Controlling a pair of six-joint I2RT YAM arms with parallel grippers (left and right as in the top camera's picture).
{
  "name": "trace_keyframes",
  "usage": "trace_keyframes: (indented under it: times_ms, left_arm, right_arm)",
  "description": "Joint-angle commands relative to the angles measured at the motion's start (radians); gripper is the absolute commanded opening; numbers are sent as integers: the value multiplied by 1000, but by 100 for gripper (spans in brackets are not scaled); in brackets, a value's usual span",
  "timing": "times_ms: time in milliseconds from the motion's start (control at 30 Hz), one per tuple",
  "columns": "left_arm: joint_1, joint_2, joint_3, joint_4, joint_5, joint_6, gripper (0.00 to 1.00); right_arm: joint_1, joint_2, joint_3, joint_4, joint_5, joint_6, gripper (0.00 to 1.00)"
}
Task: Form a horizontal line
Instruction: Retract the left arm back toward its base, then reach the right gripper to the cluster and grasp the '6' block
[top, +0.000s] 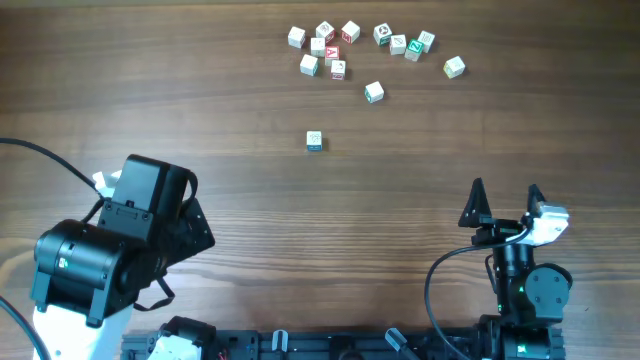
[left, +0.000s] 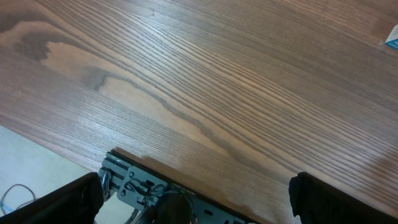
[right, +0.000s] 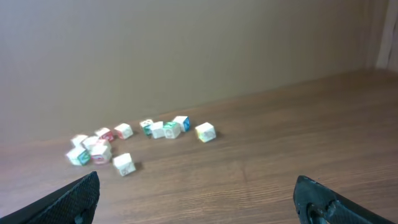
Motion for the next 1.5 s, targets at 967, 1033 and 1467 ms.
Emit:
trace_keyframes:
  times_ms: [967, 1033, 1467]
  left_arm:
    - [5, -5, -10, 0, -17, -21, 100]
    - [5, -5, -10, 0, -17, -21, 100]
    - [5, -5, -10, 0, -17, -21, 100]
  right_arm:
    - [106, 1435, 1225, -529, -431, -20, 99]
    - [154, 1504, 1285, -509, -407, -66, 100]
    - [327, 2112, 1527, -293, -44, -265, 96]
